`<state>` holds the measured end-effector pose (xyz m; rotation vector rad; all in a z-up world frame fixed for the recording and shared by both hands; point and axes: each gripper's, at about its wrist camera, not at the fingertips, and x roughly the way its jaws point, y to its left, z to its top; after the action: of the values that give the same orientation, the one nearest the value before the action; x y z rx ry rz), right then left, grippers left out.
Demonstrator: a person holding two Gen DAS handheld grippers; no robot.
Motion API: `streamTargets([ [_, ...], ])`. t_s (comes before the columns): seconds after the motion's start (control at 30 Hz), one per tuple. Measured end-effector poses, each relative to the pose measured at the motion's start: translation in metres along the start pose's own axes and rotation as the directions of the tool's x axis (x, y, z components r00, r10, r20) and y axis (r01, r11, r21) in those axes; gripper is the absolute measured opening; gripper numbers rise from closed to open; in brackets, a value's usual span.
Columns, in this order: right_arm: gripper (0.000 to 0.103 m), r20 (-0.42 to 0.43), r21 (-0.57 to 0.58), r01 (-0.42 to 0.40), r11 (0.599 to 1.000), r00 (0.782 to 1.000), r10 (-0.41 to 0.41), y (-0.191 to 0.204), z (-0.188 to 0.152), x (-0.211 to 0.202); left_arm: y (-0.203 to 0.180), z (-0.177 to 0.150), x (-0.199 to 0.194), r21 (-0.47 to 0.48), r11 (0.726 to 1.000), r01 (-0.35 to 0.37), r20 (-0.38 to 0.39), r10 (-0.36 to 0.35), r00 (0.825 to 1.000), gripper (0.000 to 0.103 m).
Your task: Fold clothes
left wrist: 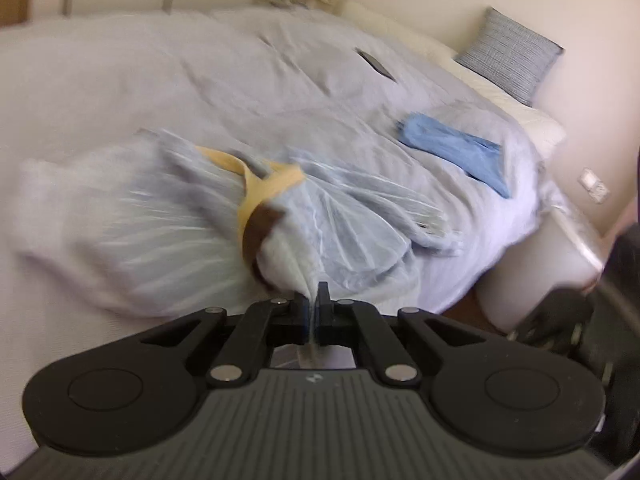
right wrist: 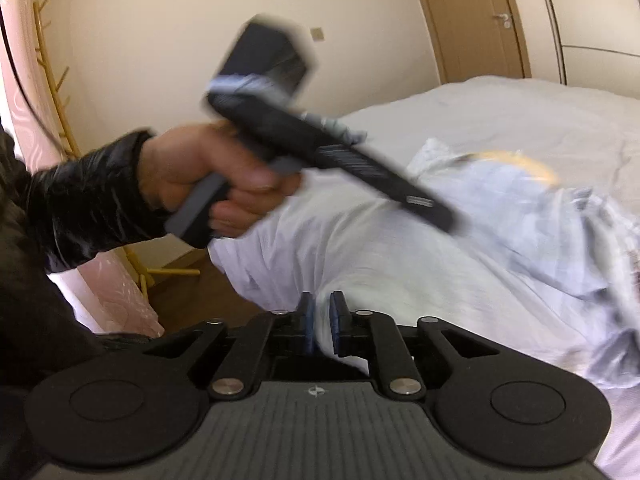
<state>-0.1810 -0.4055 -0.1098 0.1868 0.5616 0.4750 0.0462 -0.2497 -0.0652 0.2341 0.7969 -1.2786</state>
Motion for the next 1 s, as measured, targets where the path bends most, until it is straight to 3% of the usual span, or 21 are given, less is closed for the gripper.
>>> streamTargets([
  [0.07,0.016,0.044,0.009,0.000,1.000,0.999,0.000,-0.008,0.007,-0.013,0.022,-0.007,-0.038,-0.004,0.995,-0.096,0.026,0.096,0.995,0.000],
  [0.17,0.024,0.136,0.014,0.041,0.999,0.990,-0.042,-0.029,0.025,-0.029,0.050,-0.021,-0.078,-0.007,0.967,-0.256,0.013,0.256,0.967,0.000],
  [0.23,0.038,0.174,0.003,0.099,0.995,0.980,-0.097,-0.050,0.041,-0.026,0.065,-0.030,-0.093,0.003,0.932,-0.363,-0.006,0.363,0.932,0.000],
  [0.33,0.039,0.194,-0.033,0.151,0.988,0.971,-0.142,-0.082,0.068,-0.006,0.085,-0.042,-0.109,0.001,0.867,-0.498,-0.022,0.498,0.867,0.000],
  [0.43,0.043,0.180,-0.094,0.167,0.982,0.973,-0.148,-0.106,0.096,0.028,0.106,-0.048,-0.118,-0.057,0.838,-0.543,-0.024,0.542,0.840,0.000],
  [0.5,0.052,0.136,-0.154,0.165,0.974,0.980,-0.145,-0.120,0.110,0.060,0.115,-0.052,-0.118,-0.068,0.832,-0.550,-0.027,0.550,0.835,0.000],
  [0.67,0.053,-0.039,-0.364,0.126,0.923,0.988,-0.150,-0.134,0.123,0.155,0.136,-0.059,-0.115,-0.085,0.830,-0.551,-0.030,0.551,0.834,0.000],
  [0.77,0.057,-0.089,-0.429,0.067,0.901,0.989,-0.116,-0.134,0.124,0.185,0.147,-0.061,-0.114,-0.073,0.837,-0.542,-0.022,0.542,0.840,0.000],
  [0.9,0.079,-0.113,-0.490,0.027,0.871,0.989,-0.094,-0.136,0.119,0.214,0.155,-0.063,-0.111,-0.062,0.838,-0.542,-0.025,0.542,0.840,0.000],
  [0.97,0.078,-0.153,-0.462,-0.016,0.887,0.986,-0.061,-0.141,0.122,0.223,0.158,-0.064,-0.110,-0.054,0.838,-0.543,-0.027,0.542,0.840,0.001],
  [1.0,0.061,-0.176,-0.437,-0.044,0.898,0.984,-0.038,-0.144,0.123,0.228,0.158,-0.064,-0.110,-0.050,0.839,-0.542,-0.024,0.541,0.841,0.001],
])
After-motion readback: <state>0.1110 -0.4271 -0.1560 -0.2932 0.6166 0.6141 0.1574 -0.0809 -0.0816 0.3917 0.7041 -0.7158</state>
